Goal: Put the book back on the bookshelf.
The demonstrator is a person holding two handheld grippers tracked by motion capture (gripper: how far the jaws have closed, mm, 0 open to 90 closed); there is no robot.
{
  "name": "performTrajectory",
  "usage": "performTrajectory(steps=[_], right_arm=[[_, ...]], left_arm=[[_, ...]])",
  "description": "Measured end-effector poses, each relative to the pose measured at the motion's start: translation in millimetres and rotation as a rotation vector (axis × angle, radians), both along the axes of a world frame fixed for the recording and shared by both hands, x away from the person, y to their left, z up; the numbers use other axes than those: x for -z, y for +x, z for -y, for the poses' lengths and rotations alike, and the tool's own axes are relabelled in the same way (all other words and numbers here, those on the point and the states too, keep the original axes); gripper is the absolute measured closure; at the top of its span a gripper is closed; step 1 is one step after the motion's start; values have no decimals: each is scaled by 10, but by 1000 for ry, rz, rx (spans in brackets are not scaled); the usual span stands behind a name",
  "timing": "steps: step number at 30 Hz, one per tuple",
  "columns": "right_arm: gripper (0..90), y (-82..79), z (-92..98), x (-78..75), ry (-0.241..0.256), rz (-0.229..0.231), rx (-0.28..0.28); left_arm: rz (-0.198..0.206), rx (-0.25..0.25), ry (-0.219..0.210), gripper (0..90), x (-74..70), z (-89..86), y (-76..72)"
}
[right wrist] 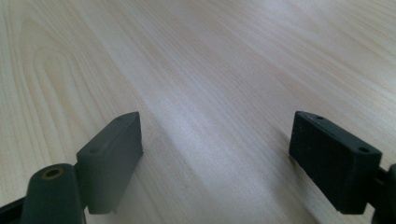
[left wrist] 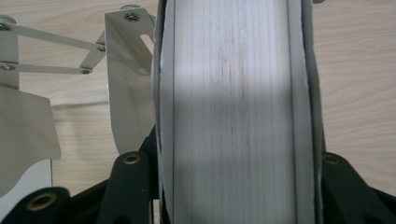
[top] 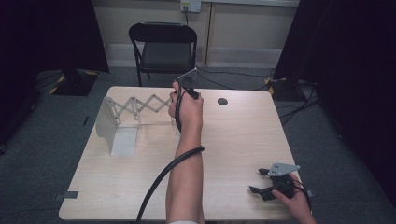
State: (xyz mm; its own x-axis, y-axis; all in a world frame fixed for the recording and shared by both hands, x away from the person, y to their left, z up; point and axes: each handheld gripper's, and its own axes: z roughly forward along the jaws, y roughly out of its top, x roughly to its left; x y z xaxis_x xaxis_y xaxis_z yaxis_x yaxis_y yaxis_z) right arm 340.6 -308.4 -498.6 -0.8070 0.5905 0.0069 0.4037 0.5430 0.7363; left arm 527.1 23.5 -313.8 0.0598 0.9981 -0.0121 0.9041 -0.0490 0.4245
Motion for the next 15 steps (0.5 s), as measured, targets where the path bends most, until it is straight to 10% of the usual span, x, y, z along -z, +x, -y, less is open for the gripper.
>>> performTrajectory(steps=[15], right_arm=[[167, -1, -1, 0, 0, -2, -1]], left_arm=[[14, 16, -16, 505, 9, -46, -19]])
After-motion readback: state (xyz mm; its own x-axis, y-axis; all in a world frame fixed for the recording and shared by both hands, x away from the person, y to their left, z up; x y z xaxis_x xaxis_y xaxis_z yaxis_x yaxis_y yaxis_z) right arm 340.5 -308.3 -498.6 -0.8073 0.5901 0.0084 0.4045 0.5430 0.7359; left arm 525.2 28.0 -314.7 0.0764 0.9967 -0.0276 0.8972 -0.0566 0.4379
